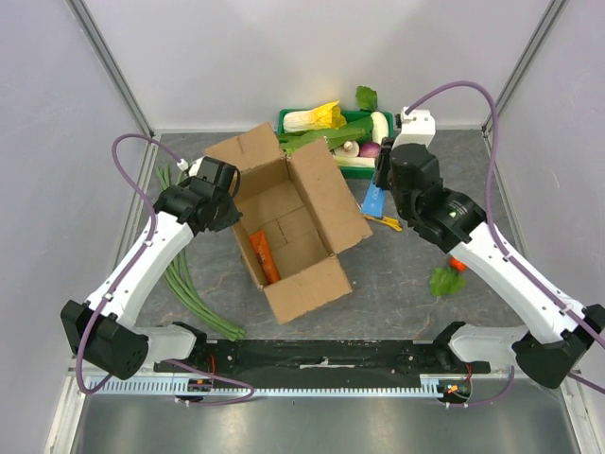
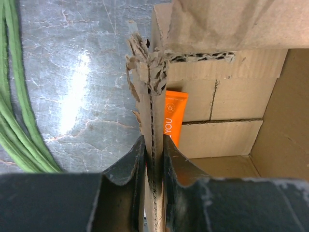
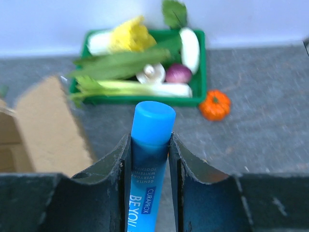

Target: Unpack the express box

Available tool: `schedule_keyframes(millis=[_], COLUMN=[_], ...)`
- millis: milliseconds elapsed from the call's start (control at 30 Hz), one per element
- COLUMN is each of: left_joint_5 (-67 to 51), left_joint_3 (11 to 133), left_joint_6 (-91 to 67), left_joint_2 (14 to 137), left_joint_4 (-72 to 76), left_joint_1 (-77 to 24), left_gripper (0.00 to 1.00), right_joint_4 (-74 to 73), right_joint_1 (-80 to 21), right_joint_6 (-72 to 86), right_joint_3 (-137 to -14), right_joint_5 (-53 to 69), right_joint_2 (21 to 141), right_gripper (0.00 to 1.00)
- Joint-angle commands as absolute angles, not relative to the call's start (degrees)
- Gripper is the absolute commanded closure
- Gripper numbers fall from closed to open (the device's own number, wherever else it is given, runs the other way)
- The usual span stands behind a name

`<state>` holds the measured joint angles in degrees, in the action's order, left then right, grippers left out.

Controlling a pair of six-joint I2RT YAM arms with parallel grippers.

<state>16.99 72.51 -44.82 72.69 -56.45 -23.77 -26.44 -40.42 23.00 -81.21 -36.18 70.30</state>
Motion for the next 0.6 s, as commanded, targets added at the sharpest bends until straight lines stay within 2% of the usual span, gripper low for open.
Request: schedule_keyframes(millis=[0,233,400,567], left_joint_5=[18.0,15.2,13.5,12.1], left_joint_3=[75.5,74.4,73.4,73.0], left_joint_6=[-40.5,-37.9,-37.3,-36.5], left_joint_2=[72.5,72.3,72.0,71.5], left_joint_4=[-56.2,-56.2,-56.3,-55.8], left_joint_1=[-22.0,-19.2,-17.3,-16.5], left_gripper=[0.97,0.97,0.97,0.97], right_joint_4=[-30.1,-23.3,-19.9,-19.5], right_joint_1=[-38.0,-35.7,-33.3,-32.3], right_joint_6=[27.6,29.3,29.5,29.1], right_joint_3=[-73.7,-60.1,-57.8,-57.7], right_joint_5=[-35.5,-28.4,-21.7,-20.5], right_joint_2=[71.1,75.0,82.3,88.9], right_gripper=[0.67,0.66,0.66,0.65])
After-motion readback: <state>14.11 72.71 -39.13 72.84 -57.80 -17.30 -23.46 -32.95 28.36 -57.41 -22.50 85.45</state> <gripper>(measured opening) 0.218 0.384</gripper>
